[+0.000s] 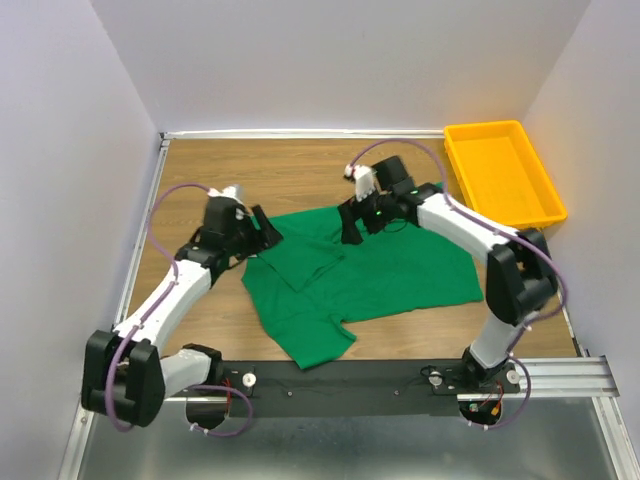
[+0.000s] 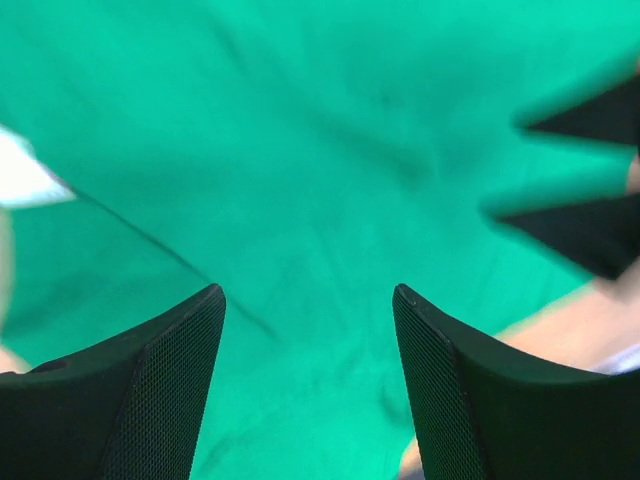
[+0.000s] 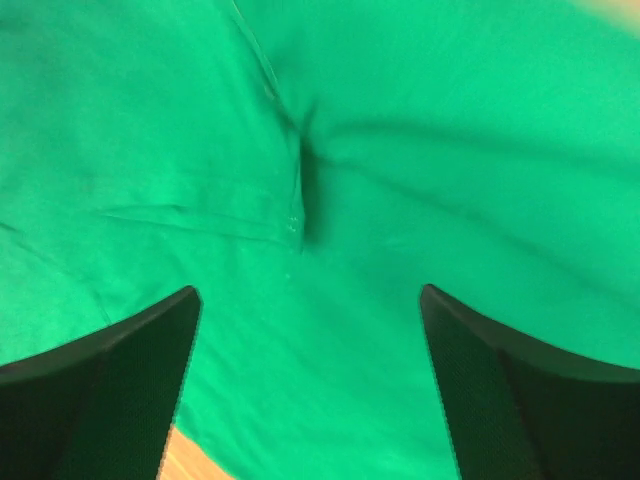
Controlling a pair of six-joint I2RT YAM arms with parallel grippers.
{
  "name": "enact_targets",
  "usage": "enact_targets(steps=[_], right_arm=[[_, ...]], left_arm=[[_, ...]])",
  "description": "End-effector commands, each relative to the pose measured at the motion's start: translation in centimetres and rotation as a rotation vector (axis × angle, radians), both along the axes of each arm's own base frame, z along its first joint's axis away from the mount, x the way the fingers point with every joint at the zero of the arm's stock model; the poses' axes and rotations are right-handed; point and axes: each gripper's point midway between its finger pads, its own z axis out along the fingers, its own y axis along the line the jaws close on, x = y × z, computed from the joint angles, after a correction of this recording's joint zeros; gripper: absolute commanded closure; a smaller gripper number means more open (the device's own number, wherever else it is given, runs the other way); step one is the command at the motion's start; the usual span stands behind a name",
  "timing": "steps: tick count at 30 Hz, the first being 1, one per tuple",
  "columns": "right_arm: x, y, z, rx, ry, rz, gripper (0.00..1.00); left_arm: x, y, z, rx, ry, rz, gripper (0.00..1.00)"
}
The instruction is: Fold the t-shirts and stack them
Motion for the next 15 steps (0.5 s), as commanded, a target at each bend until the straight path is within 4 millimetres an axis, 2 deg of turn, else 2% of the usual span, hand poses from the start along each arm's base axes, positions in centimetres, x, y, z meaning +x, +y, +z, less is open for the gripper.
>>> enact_targets(steps=[1, 2, 3, 4, 6, 7, 8, 9, 10, 12, 15], right_arm=[[2.2, -2.0, 6.9, 0.092, -0.210, 0.123, 0.00], [1.6, -1.9, 7.5, 0.158, -0.194, 0.170, 0.00], [1.1, -2.6, 7.5, 0.186, -0.180, 0.177, 0.00], [1.5, -3.9, 7.7, 0.211, -0.176, 0.156, 0.00], [0.5, -4.7, 8.4, 0.284, -0.165, 0.188, 0.00], [0.2, -4.9, 8.6, 0.292, -0.168, 0.192, 0.00], [0.1, -5.2, 8.8, 0.295, -0.179, 0.193, 0.00], [-0.1, -5.2, 9.0, 0.295, -0.186, 0.196, 0.00], [-0.2, -5.5, 9.3, 0.295, -0.195, 0.189, 0.00], [-0.4, -5.9, 9.0, 0.286, -0.188, 0.174, 0.00], [-0.3, -6.7, 8.9, 0.280, -0.189, 0.146, 0.00]], left_arm=[[4.1, 5.6, 1.1, -0.042, -0.108, 0.158, 0.24], [4.8, 6.4, 0.2, -0.041, -0.096, 0.176, 0.24], [6.2, 8.2, 0.4, -0.046, -0.118, 0.209, 0.25], [6.8, 8.7, -1.6, -0.038, -0.063, 0.215, 0.26], [8.8, 9.4, -2.9, -0.014, -0.029, 0.201, 0.30], [9.6, 10.2, -3.1, -0.010, -0.026, 0.216, 0.31], [10.7, 10.3, -2.5, -0.008, -0.041, 0.205, 0.32], [11.3, 10.4, -2.7, -0.005, -0.035, 0.200, 0.33], [11.6, 10.5, -4.0, 0.000, 0.003, 0.194, 0.34], [12.6, 10.8, -4.2, 0.027, 0.016, 0.176, 0.36], [12.8, 11.4, -6.5, 0.071, 0.085, 0.162, 0.39]])
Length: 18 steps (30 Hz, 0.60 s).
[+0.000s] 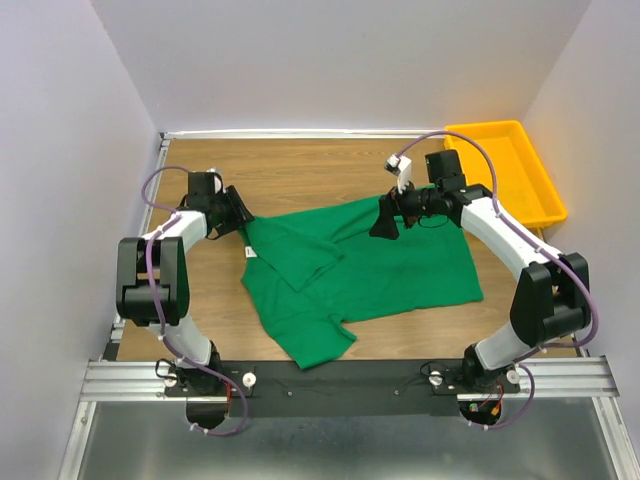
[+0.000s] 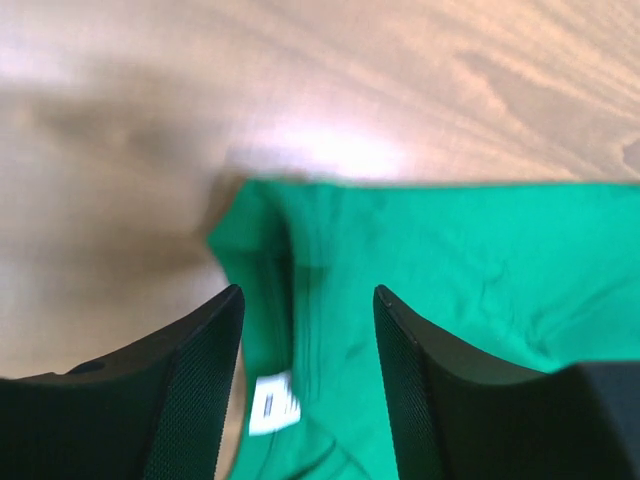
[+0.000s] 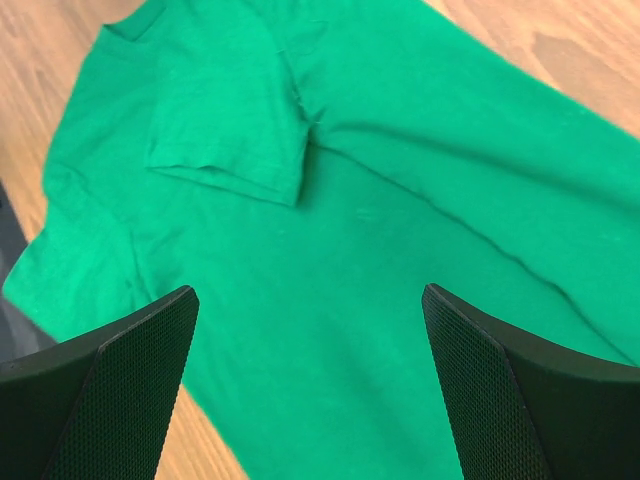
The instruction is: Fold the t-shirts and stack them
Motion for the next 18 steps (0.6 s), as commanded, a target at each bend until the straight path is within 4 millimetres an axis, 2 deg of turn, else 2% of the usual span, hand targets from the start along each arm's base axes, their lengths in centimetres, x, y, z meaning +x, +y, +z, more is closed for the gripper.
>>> enact_targets(steps=[1, 4, 12, 14, 15, 16, 18], right_arm=[[-1.1, -0.5, 0.9, 0.032, -0.008, 0.025, 0.00], [-0.8, -1.1, 0.7, 0.032, -0.001, 0.005, 0.00], [0.3, -2.0, 0.9, 0.055, 0.018, -0.031, 0.00], [0.5, -2.2, 0.9, 0.055, 0.019, -0.038, 0.00], [0.6, -2.4, 0.9, 0.056, 0.021, -0.044, 0.00], [0.7, -2.4, 0.9, 0.057, 0.023, -0.047, 0.00], [0.8, -2.7, 1.0, 0.060, 0.024, -0.057, 0.00]], left_arm=[[0.9, 0.5, -0.4, 0.047, 0.019, -0.066, 0.40], [0.3, 1.2, -2.1, 0.075, 0.083, -0.068, 0.44], [-0.5, 2.6, -2.8, 0.152, 0.131, -0.054, 0.44], [-0.6, 2.7, -3.6, 0.157, 0.157, -0.062, 0.44], [-0.2, 2.5, -3.6, 0.147, 0.162, -0.074, 0.47], [-0.2, 2.3, -4.5, 0.143, 0.184, -0.085, 0.50], [0.5, 1.9, -4.5, 0.122, 0.178, -0.105, 0.56]])
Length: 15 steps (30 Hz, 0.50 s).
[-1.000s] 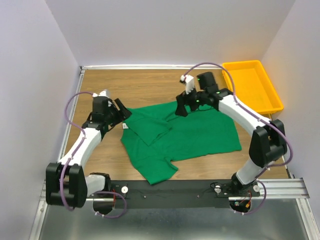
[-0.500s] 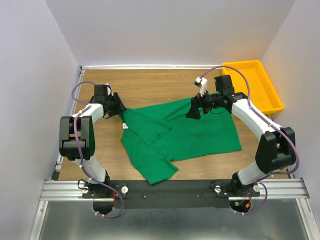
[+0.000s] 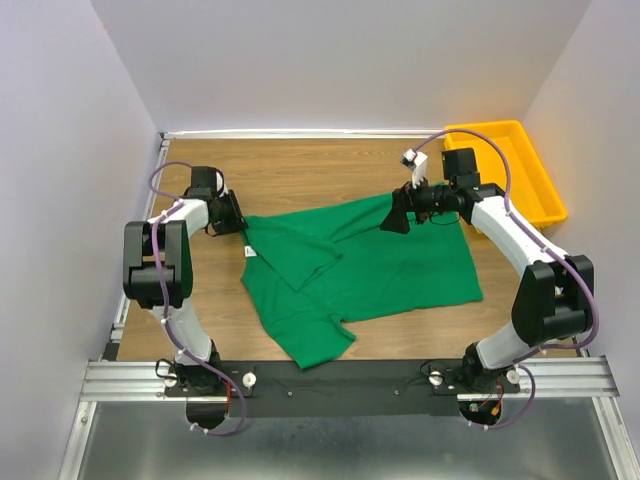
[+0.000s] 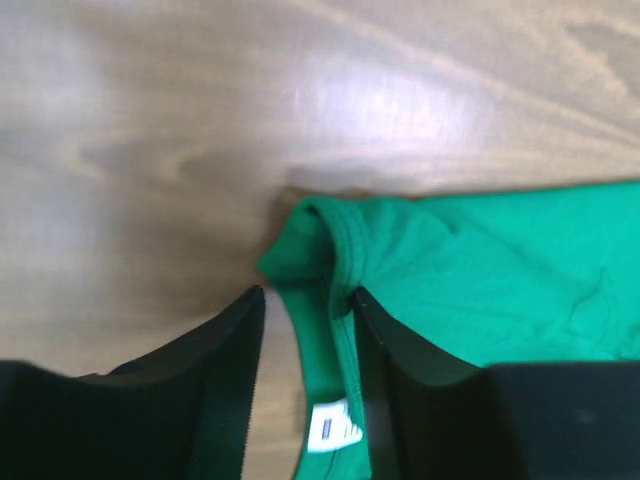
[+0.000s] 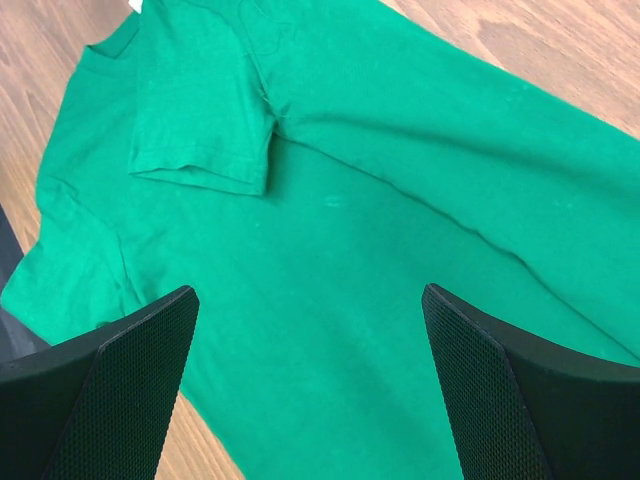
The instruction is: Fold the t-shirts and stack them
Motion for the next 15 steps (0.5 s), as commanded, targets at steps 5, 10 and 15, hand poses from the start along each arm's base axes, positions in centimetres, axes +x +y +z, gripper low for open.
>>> enact_targets(steps=[5, 10, 15], right_arm=[[0.1, -0.8, 0.9, 0.032, 0.008, -0.018, 0.00], [0.4, -1.6, 0.6, 0.031, 0.017, -0.040, 0.00], [1.1, -2.1, 0.3, 0.022, 0.026, -0.064, 0.00]], left_arm=[[1.1, -0.9, -1.8, -0.048, 0.051, -0.083, 0.65], [1.5, -1.4, -1.6, -0.068, 0.053, -0.116, 0.91], [4.1, 0.7, -0.8, -0.030, 0.045, -0.063, 1.00]])
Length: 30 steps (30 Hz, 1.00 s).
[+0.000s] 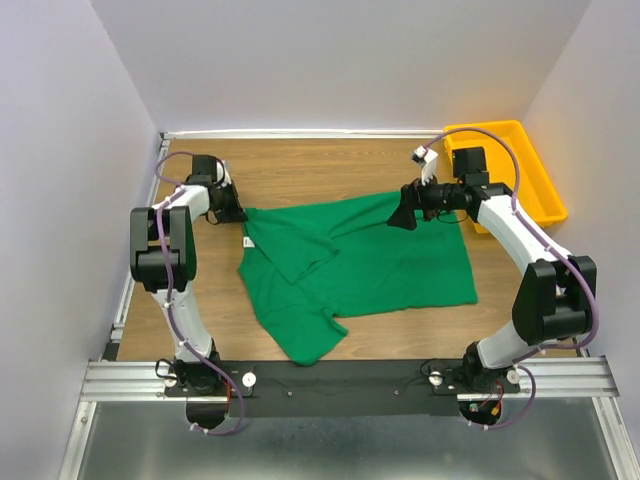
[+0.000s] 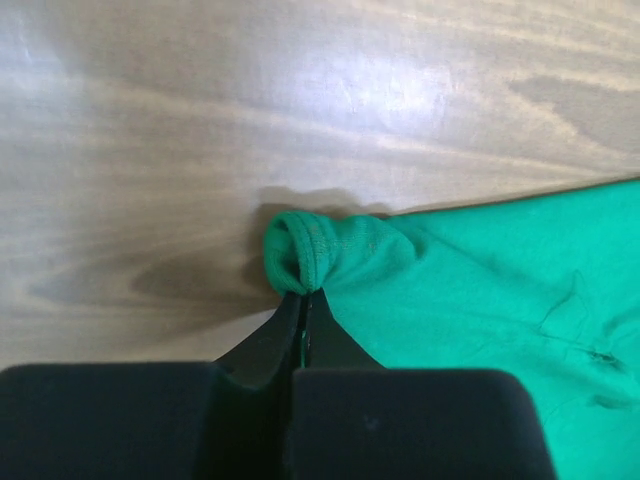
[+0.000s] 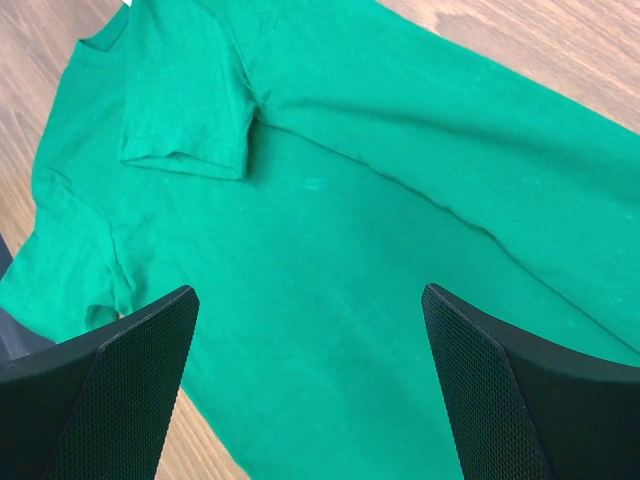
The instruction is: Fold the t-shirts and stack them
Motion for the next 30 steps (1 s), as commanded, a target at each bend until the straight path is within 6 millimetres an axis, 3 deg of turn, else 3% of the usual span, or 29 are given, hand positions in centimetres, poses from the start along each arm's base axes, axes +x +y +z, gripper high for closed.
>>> enact_targets(steps=[1, 4, 5, 6, 7, 8, 9, 10, 12, 14, 15, 18, 21, 22, 25, 30], right_arm=[[0.4, -0.3, -0.1, 0.004, 0.018, -0.010, 0.00], [0.8, -0.8, -0.8, -0.031, 0.018, -0.031, 0.00], [1.1, -1.0, -1.3, -0.043, 0.026, -0.039, 0.00], [1.4, -1.3, -1.6, -0.057, 0.029, -0.054, 0.00], [1.8, -1.7, -2.1, -0.084, 0.034, -0.076, 0.00], [2.1, -1.9, -2.8, -0.102, 0.046, -0.090, 0.00], [3.0, -2.7, -3.2, -0.140, 0.046, -0.134, 0.00], [3.6, -3.2, -3.6, -0.164, 0.052, -0.164, 0.00], [6.1, -5.1, -4.9, -0.235, 0.083, -0.296, 0.00], [7.9, -6.4, -5.7, -0.261, 0.112, -0.380, 0.01], [8.6, -7.2, -7.0, -0.279, 0.149, -0.434, 0.03], [11.9, -9.5, -6.6, -0.294, 0.140, -0.569, 0.13], [14.3, -11.3, -7.9, -0.333, 0.151, -0.661, 0.18], [14.7, -11.8, -9.3, -0.349, 0.173, -0.672, 0.18], [16.2, -11.9, -9.7, -0.331, 0.179, -0.697, 0.19], [18.0, -10.8, -12.5, -0.287, 0.236, -0.681, 0.22]], left_arm=[[1.3, 2.1, -0.9, 0.026, 0.050, 0.030, 1.00], [3.7, 3.0, 0.5, 0.040, 0.034, 0.039, 1.00], [4.1, 3.3, -0.5, 0.043, 0.058, 0.037, 1.00], [5.4, 3.8, 0.6, 0.053, 0.043, 0.044, 1.00], [5.7, 4.0, -0.7, 0.055, 0.074, 0.043, 1.00], [6.3, 4.3, -0.8, 0.056, 0.075, 0.045, 1.00], [7.7, 4.6, 0.3, 0.063, 0.054, 0.050, 1.00], [7.9, 4.8, -0.9, 0.063, 0.080, 0.052, 1.00], [9.5, 5.4, -0.2, 0.068, 0.062, 0.069, 1.00], [10.1, 5.8, -1.1, 0.067, 0.076, 0.079, 1.00], [10.8, 6.4, -0.4, 0.068, 0.065, 0.092, 1.00], [11.6, 7.7, -0.6, 0.067, 0.057, 0.118, 0.98], [12.0, 8.6, -0.2, 0.057, 0.043, 0.138, 0.98], [12.1, 9.0, 0.0, 0.051, 0.040, 0.145, 0.98], [11.9, 9.0, 0.0, 0.042, 0.040, 0.140, 0.98], [11.3, 9.2, 0.1, 0.033, 0.044, 0.137, 0.98]])
